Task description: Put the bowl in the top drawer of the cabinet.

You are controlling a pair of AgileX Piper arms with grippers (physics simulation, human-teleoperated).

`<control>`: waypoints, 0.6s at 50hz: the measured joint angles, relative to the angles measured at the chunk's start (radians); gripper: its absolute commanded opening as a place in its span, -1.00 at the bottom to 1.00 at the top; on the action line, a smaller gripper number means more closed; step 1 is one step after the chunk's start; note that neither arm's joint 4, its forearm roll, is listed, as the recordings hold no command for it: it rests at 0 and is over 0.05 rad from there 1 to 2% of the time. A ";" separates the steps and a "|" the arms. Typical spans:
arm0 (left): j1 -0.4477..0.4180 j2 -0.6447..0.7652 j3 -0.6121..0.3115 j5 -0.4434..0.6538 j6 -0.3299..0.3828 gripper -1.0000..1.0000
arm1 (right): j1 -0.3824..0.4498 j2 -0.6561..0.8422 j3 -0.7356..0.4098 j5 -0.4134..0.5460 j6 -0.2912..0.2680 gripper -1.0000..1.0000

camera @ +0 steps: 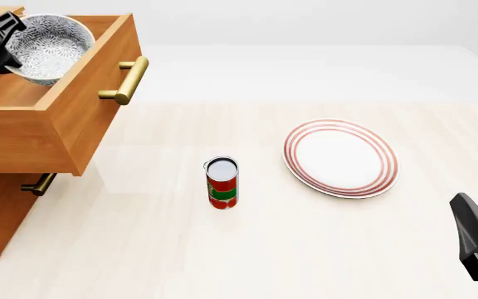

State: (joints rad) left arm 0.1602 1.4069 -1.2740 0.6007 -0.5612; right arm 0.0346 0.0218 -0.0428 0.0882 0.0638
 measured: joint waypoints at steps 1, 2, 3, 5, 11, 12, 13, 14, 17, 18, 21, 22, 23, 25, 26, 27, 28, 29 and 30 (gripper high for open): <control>0.000 0.000 0.001 0.000 0.000 -1.00 | 0.000 0.000 0.000 0.000 0.000 1.00; 0.001 0.000 0.002 -0.001 0.001 -1.00 | 0.000 0.000 0.000 0.000 0.000 1.00; 0.001 -0.001 0.003 -0.002 0.001 -1.00 | 0.000 0.000 0.000 0.000 0.000 1.00; 0.002 -0.001 0.005 -0.003 0.002 -1.00 | 0.000 0.000 0.000 0.000 0.000 1.00; 0.004 -0.003 0.008 -0.006 0.006 -1.00 | 0.000 0.000 0.000 0.000 0.000 1.00; 0.004 -0.003 0.009 -0.006 0.006 -1.00 | 0.000 0.000 0.000 0.000 0.000 1.00; 0.004 -0.003 0.009 -0.007 0.007 -1.00 | 0.000 0.000 0.000 0.000 0.000 1.00; 0.004 -0.003 0.009 -0.007 0.008 -1.00 | 0.000 0.000 0.000 0.000 0.000 1.00; 0.001 -0.007 0.010 -0.009 0.012 -1.00 | 0.000 0.000 0.000 0.000 0.000 1.00; -0.003 -0.009 0.009 -0.008 0.015 1.00 | 0.000 0.000 0.000 0.000 0.000 1.00; -0.012 -0.016 0.003 -0.006 0.021 1.00 | 0.000 0.000 0.000 0.000 0.000 1.00; -0.015 -0.020 0.001 -0.004 0.023 1.00 | 0.000 0.000 0.000 0.000 0.000 1.00; -0.018 -0.024 -0.001 -0.003 0.024 1.00 | 0.000 0.000 0.000 0.000 0.000 1.00; -0.025 -0.032 -0.007 0.000 0.028 1.00 | 0.000 0.000 0.000 0.000 0.000 1.00; -0.028 -0.036 -0.010 0.002 0.028 1.00 | 0.000 0.000 0.000 0.000 0.000 1.00; -0.032 -0.041 -0.014 0.005 0.029 1.00 | 0.000 0.000 0.000 0.000 0.000 1.00; -0.037 -0.046 -0.019 0.007 0.030 1.00 | 0.000 0.000 0.000 0.000 0.000 1.00; -0.040 -0.051 -0.023 0.011 0.031 1.00 | 0.000 0.000 0.000 0.000 0.000 1.00; -0.044 -0.057 -0.028 0.014 0.031 1.00 | 0.000 0.000 0.000 0.000 0.000 1.00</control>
State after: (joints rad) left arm 0.1160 1.3501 -1.3020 0.6152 -0.5301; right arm 0.0347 0.0217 -0.0428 0.0882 0.0638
